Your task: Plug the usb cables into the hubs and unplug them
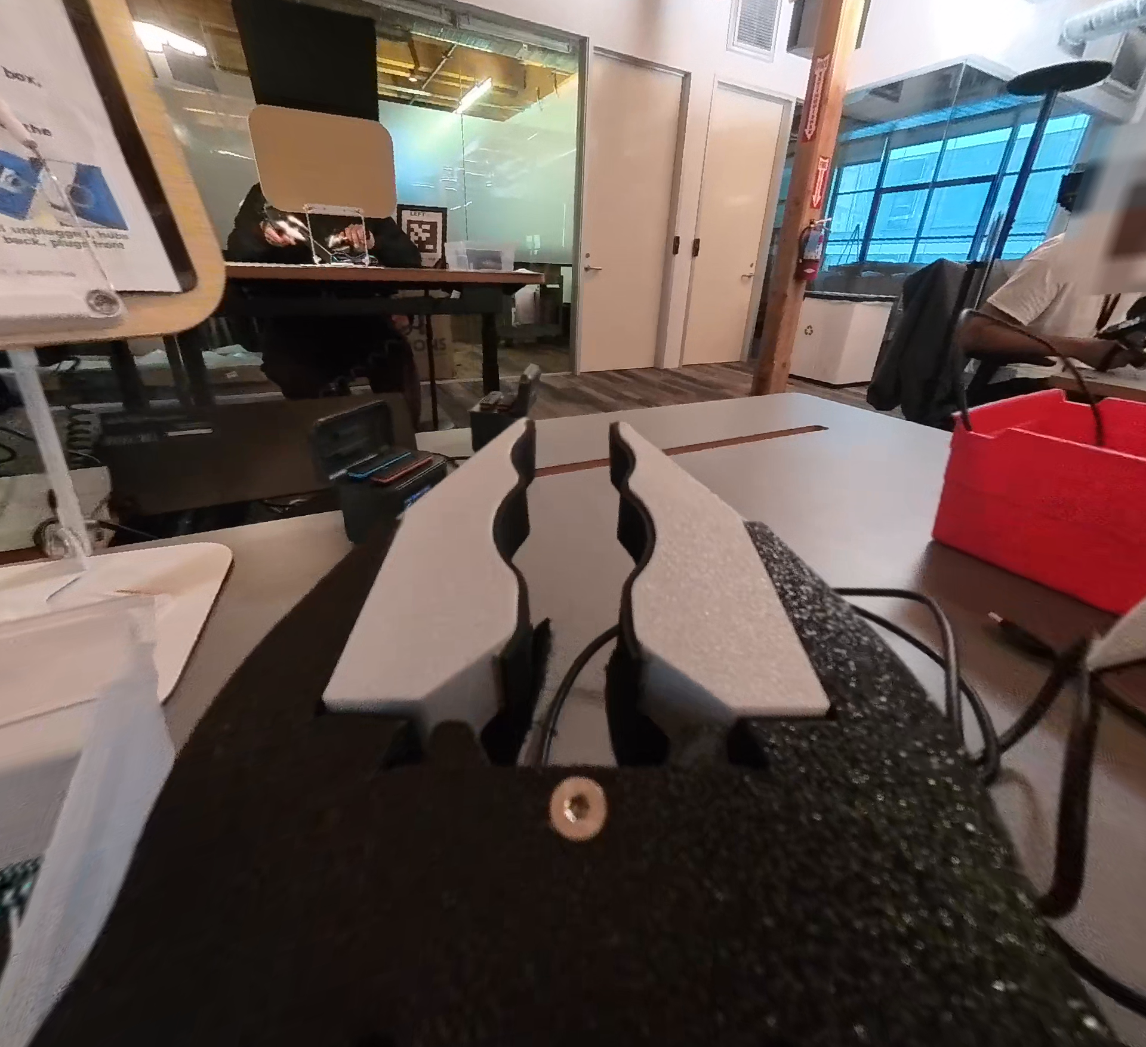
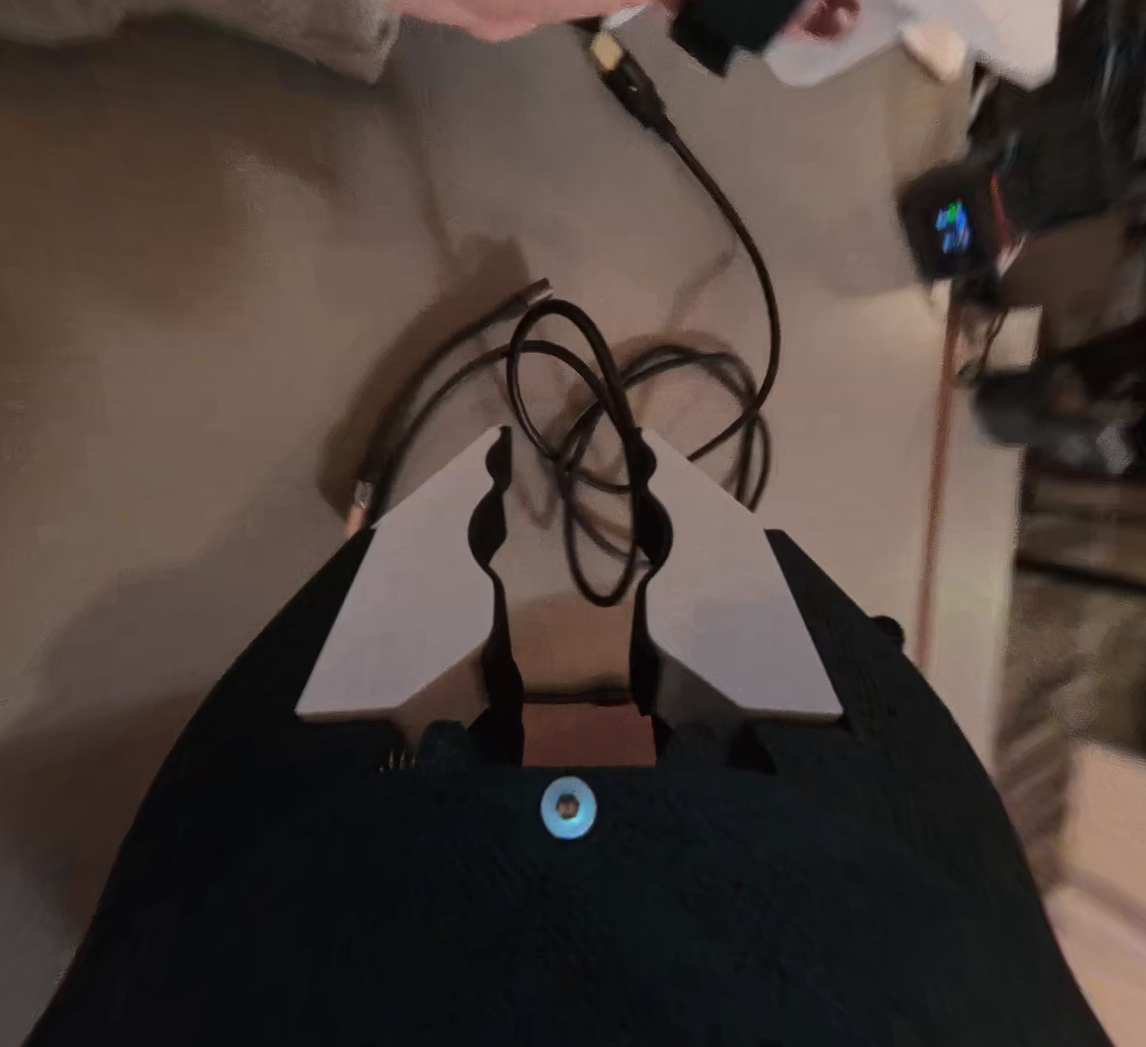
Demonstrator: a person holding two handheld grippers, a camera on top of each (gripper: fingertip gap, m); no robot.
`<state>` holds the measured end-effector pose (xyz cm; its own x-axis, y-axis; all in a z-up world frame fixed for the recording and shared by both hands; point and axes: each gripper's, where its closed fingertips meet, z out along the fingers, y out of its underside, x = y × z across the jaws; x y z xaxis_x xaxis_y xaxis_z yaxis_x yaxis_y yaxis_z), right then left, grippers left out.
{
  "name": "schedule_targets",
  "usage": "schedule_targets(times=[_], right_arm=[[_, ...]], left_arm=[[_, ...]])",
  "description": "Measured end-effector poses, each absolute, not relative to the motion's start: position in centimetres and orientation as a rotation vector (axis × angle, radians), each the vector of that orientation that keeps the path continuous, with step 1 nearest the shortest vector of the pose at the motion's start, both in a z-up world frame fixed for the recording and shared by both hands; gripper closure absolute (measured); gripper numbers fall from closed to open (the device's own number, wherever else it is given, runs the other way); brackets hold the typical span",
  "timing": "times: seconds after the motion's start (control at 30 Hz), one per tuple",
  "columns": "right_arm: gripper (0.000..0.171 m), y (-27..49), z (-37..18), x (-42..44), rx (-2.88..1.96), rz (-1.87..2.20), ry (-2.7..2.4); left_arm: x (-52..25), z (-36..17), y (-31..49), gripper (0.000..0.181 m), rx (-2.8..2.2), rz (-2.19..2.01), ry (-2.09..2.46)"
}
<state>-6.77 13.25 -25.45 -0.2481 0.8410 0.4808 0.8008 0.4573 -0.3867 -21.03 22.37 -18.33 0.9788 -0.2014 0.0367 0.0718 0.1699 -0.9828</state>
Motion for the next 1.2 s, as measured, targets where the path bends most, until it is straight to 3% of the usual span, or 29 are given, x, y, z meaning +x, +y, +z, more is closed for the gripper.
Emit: schedule_targets(times=[0.07,0.17,0.3,0.43,0.63,0.77,0.87,1.07,1.2], right_arm=[[0.129,12.5,-25.4,-7.3,-1.542,0.210,-1.956],[0.146,9.8,-24.7,-8.5,-1.541,0.416,-1.927],[0.143,6.0,-26.0,-10.2,-1.646,0.672,-1.959],[0.144,11.1,-29.7,-10.9,-1.816,0.355,-1.816],[0.147,12.7,-32.7,-11.7,-1.946,0.304,-1.817],[0.166,11.9,-32.6,-11.3,-1.909,0.279,-1.868],[0.167,10.1,-28.3,-10.2,-1.844,0.430,-1.799],[0.168,11.4,-12.0,0.5,-1.616,0.545,-1.296],[0.168,14.2,-9.3,11.5,-1.685,0.285,-1.129]], left_arm=[[-21.4,-18.2,22.3,0.160,-1.378,-0.223,0.081],[-22.0,-18.1,22.3,0.160,-1.373,-0.236,0.054],[-22.1,-18.2,22.3,0.161,-1.377,-0.230,0.052],[-21.8,-18.3,22.4,0.161,-1.384,-0.219,0.072],[-21.0,-18.2,22.4,0.160,-1.390,-0.201,0.114],[-20.9,-18.3,22.5,0.160,-1.397,-0.217,0.114],[-20.9,-18.1,22.4,0.161,-1.395,-0.221,0.118],[-21.1,-18.0,22.2,0.160,-1.386,-0.201,0.113],[-21.3,-17.9,22.2,0.161,-1.376,-0.239,0.086]])
